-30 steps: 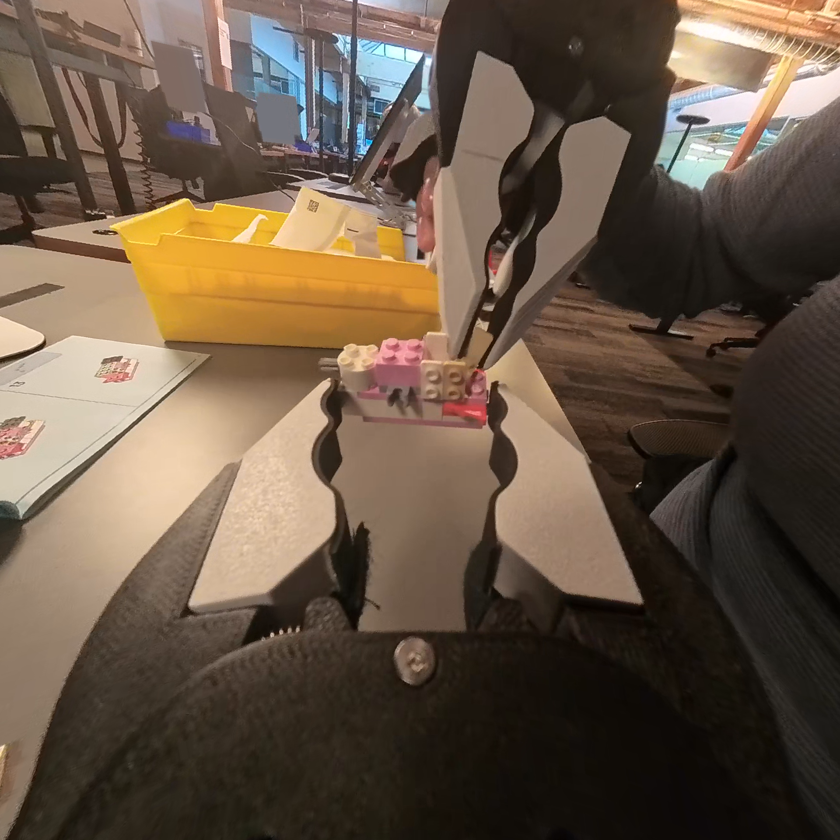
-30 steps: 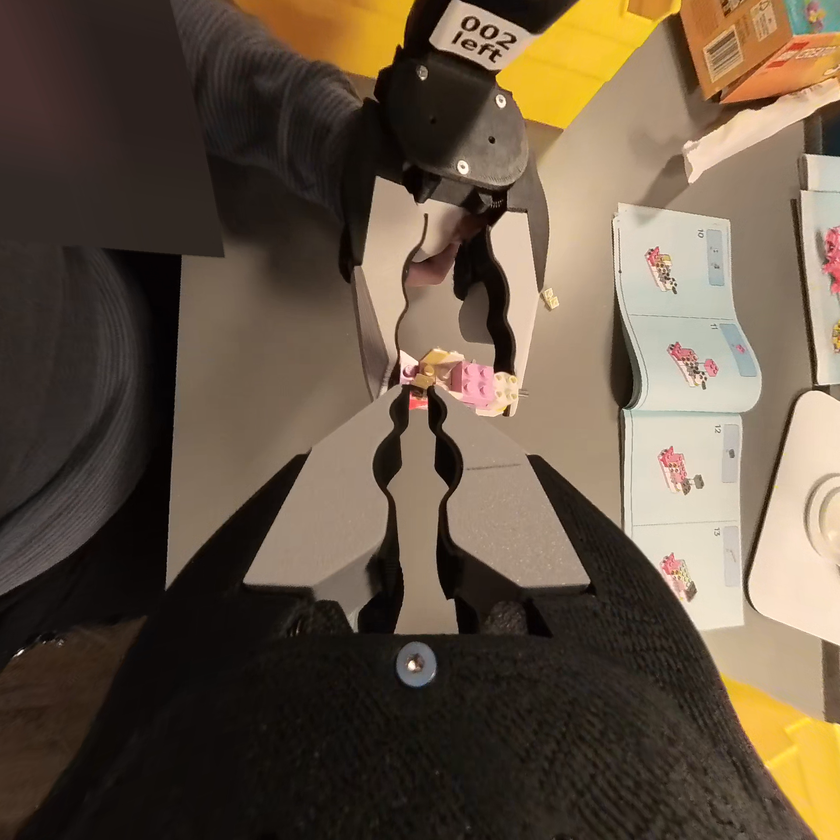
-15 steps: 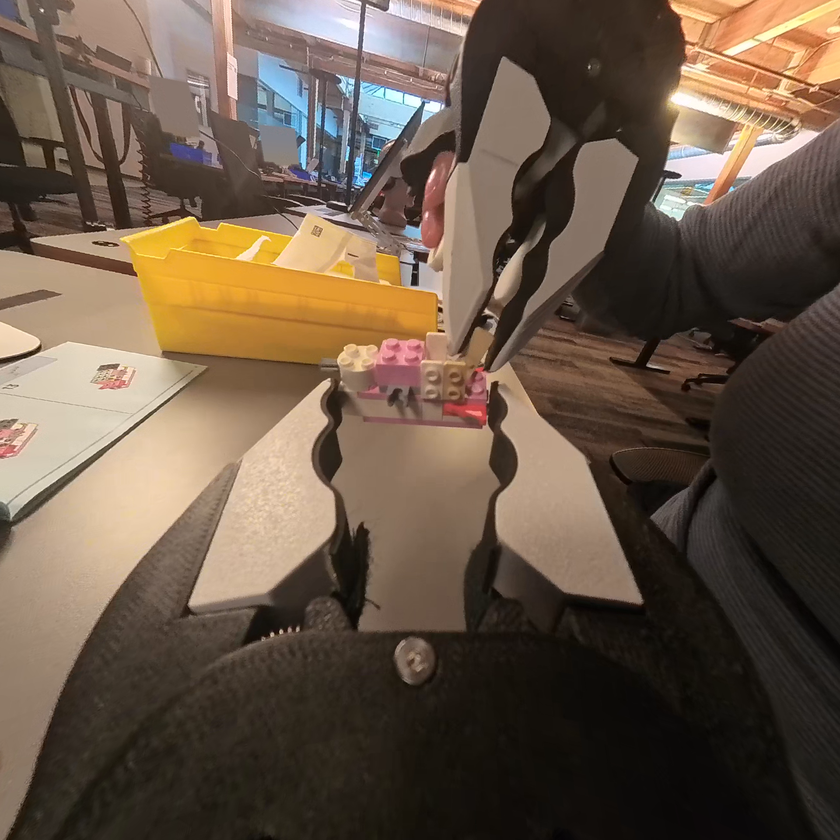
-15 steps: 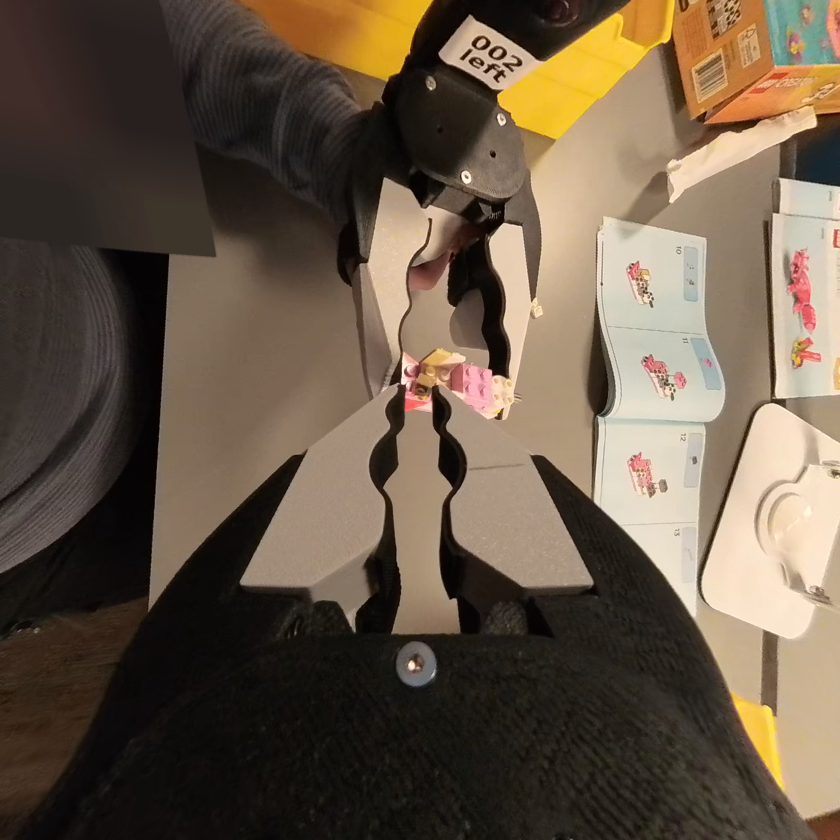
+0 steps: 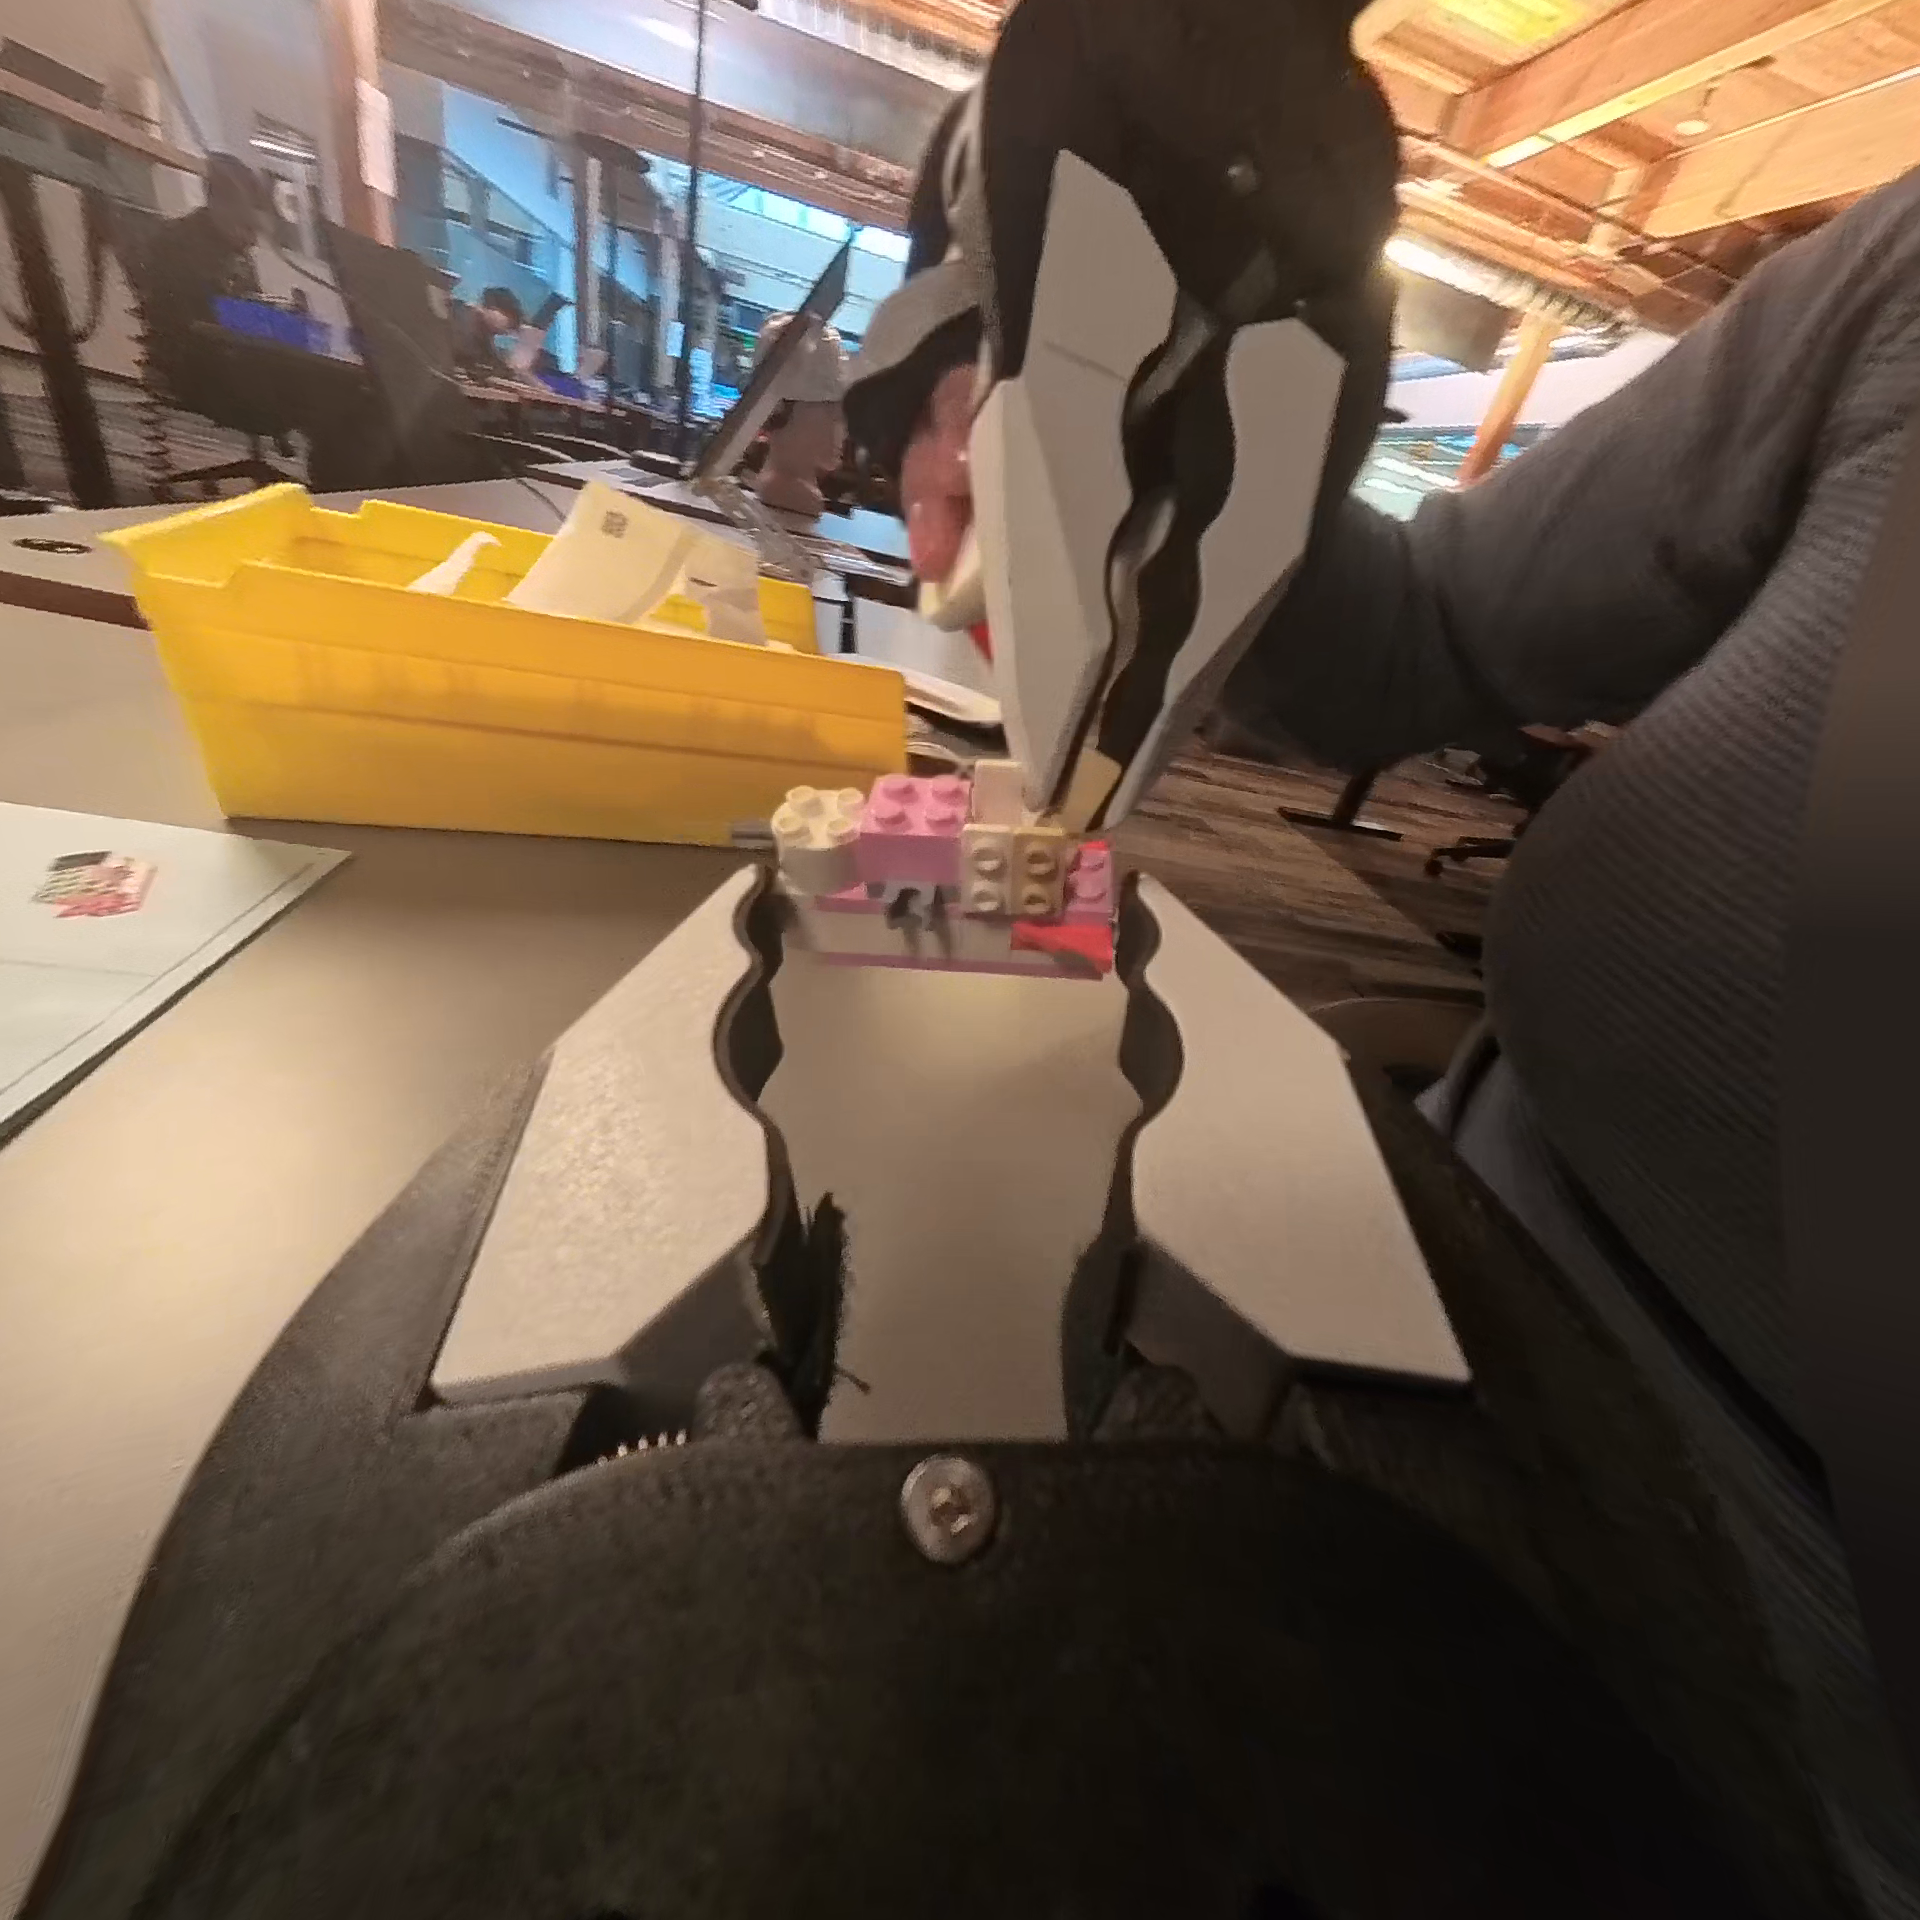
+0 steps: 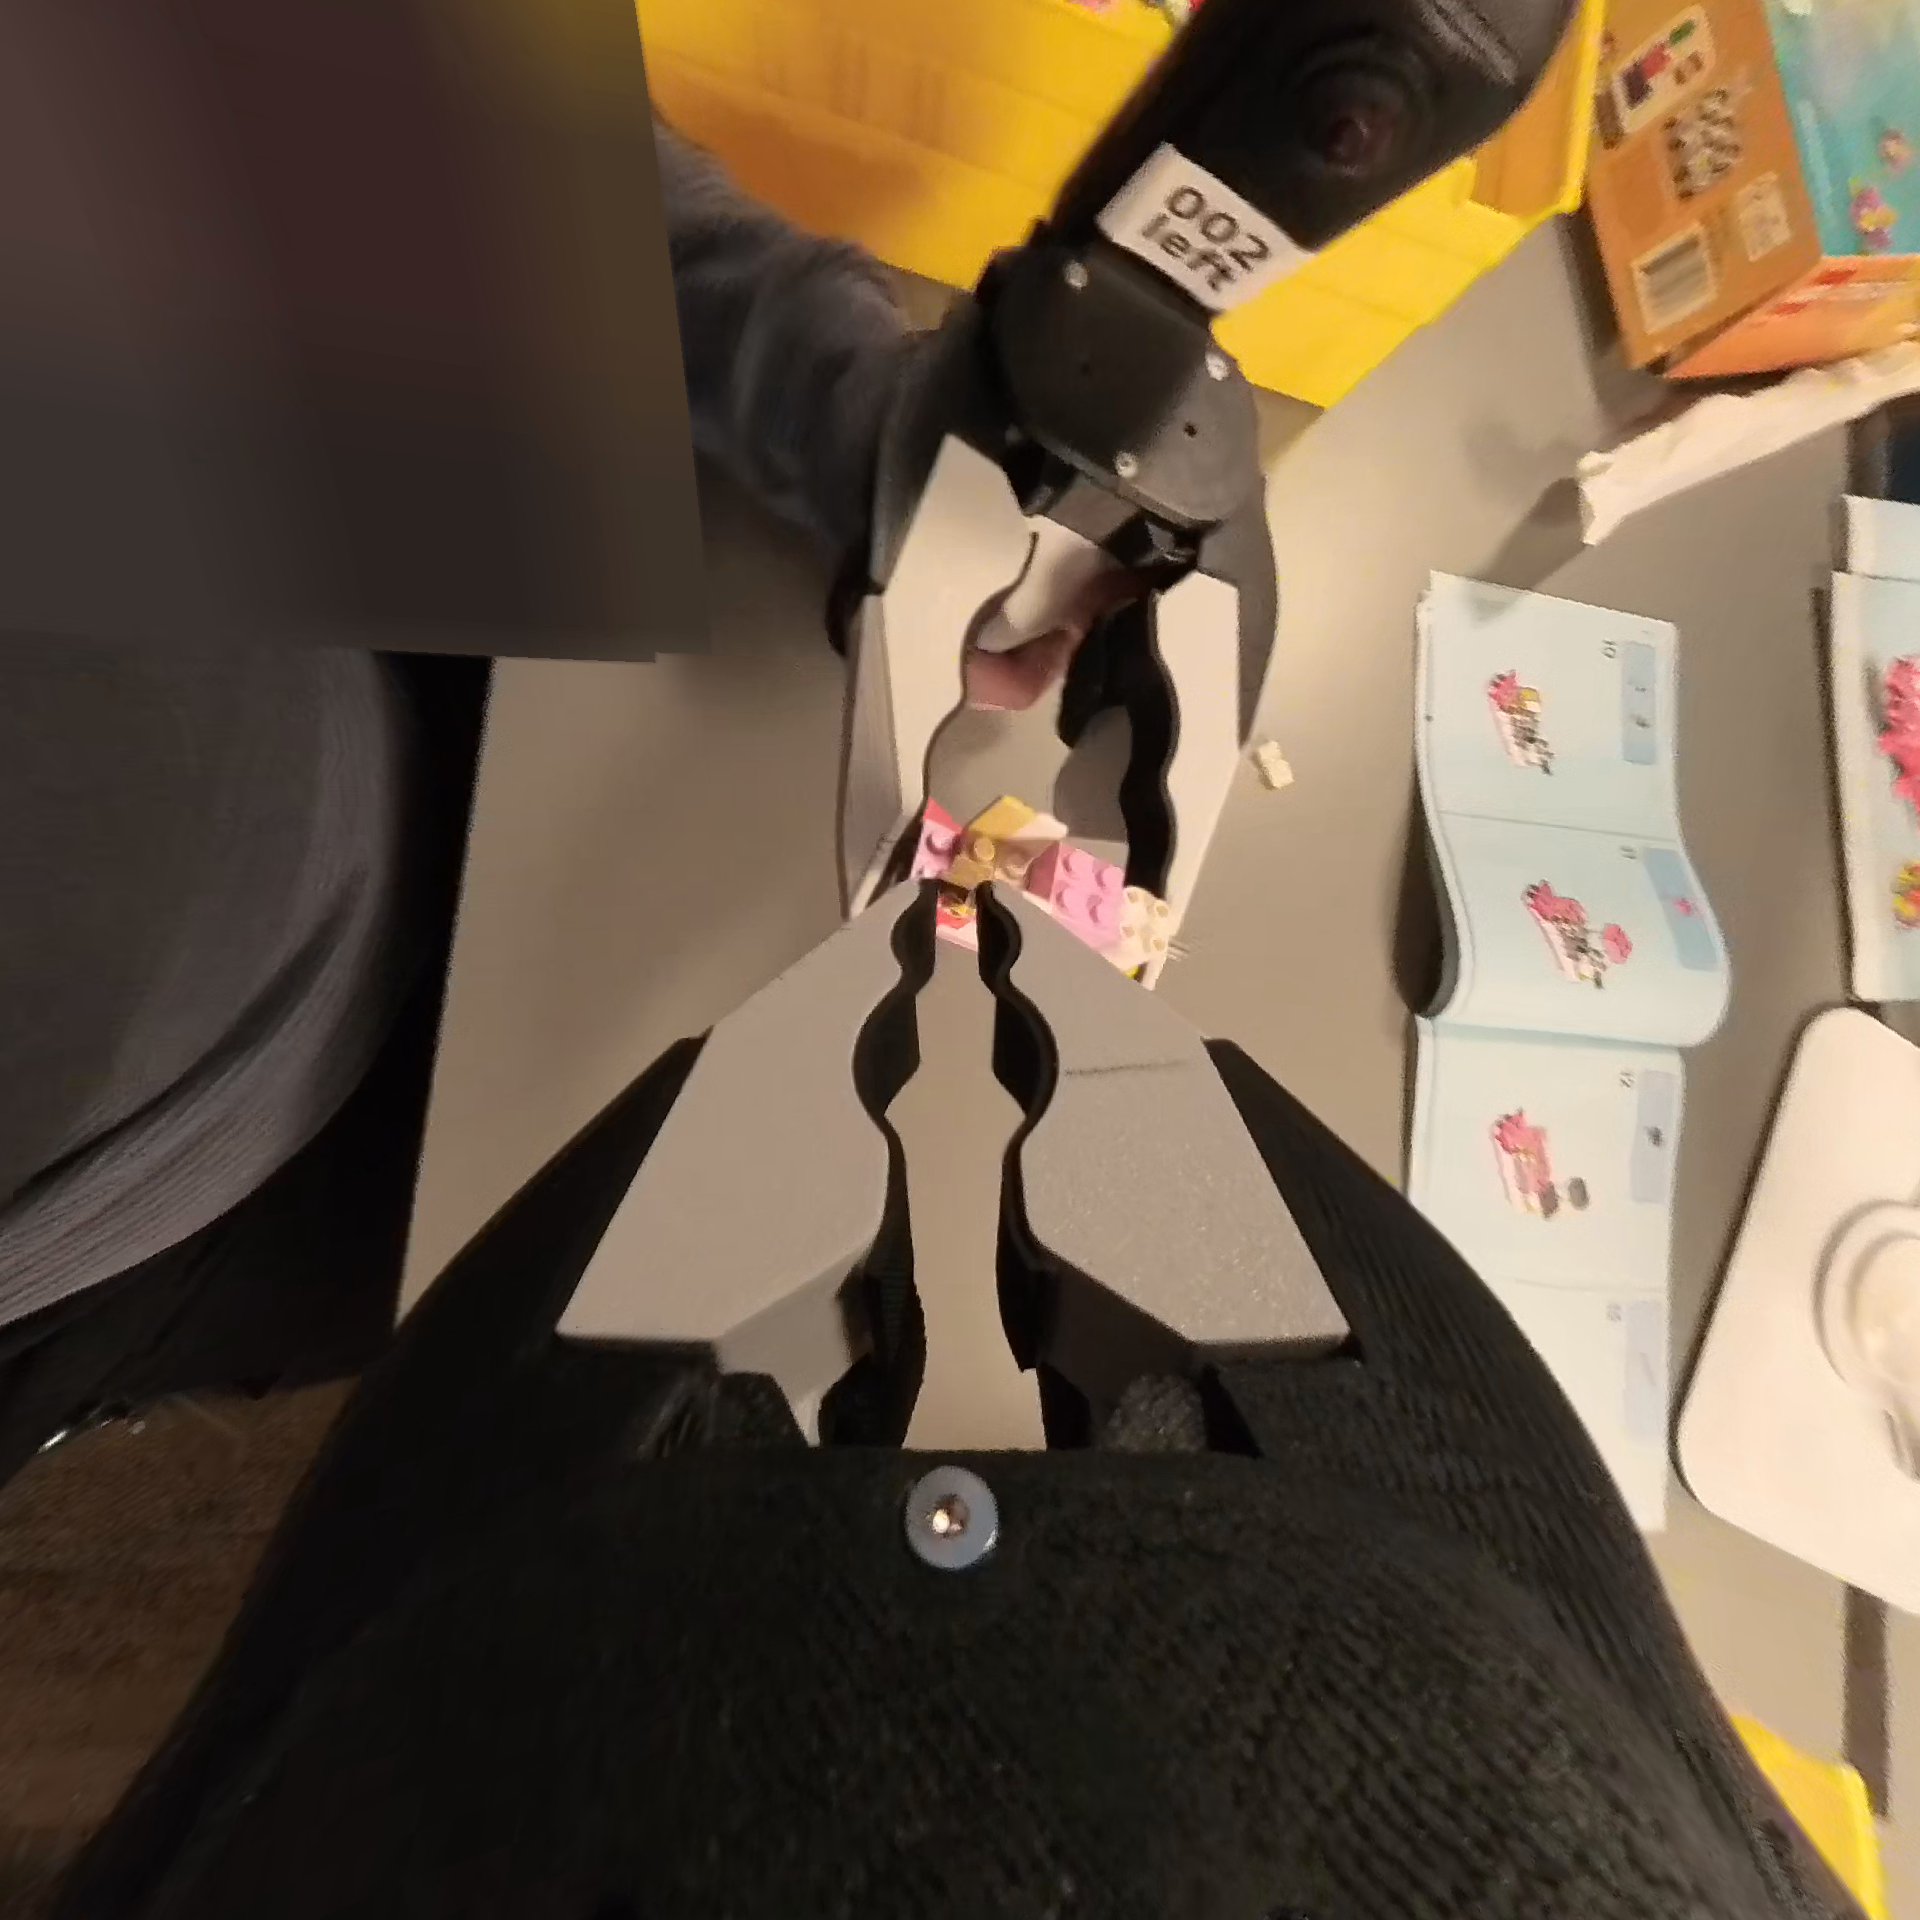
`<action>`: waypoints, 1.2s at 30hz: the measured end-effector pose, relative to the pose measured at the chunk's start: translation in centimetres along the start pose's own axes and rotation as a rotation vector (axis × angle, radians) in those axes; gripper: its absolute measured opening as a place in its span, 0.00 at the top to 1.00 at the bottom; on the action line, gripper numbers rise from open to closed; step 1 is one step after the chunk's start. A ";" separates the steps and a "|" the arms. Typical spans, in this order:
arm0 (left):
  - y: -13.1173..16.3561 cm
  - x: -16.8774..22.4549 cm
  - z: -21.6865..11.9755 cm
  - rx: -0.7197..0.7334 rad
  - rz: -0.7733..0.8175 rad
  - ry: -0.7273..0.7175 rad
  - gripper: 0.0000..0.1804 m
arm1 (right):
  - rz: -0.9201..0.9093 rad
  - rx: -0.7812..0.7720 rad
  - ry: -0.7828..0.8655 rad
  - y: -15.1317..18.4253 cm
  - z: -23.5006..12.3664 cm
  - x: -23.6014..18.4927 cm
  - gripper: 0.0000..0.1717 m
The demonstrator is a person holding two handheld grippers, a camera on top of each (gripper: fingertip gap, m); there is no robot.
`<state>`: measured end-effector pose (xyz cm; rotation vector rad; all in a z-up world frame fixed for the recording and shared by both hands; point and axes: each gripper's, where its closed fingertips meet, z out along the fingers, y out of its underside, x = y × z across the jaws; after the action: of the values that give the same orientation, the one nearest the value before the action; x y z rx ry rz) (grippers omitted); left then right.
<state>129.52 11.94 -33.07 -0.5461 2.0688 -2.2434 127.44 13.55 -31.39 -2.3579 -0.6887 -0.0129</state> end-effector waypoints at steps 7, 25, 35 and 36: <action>-0.2 1.6 0.0 -0.006 -0.029 0.102 0.64 | -0.057 -0.049 -0.114 -0.9 -0.4 -1.1 0.97; 0.3 1.4 0.4 -0.032 -0.026 0.086 0.64 | -0.075 -0.203 -0.130 0.0 0.0 -1.1 0.97; 1.3 1.0 0.7 -0.088 -0.027 0.056 0.64 | -0.140 -0.382 -0.164 1.4 0.1 -1.6 0.97; 1.3 0.9 0.7 -0.087 -0.033 0.056 0.64 | -0.143 -0.386 -0.161 1.4 0.2 -1.5 0.97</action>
<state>128.59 10.85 -34.11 -0.5315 2.2096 -2.2199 126.81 12.02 -32.66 -2.6915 -1.0078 -0.0193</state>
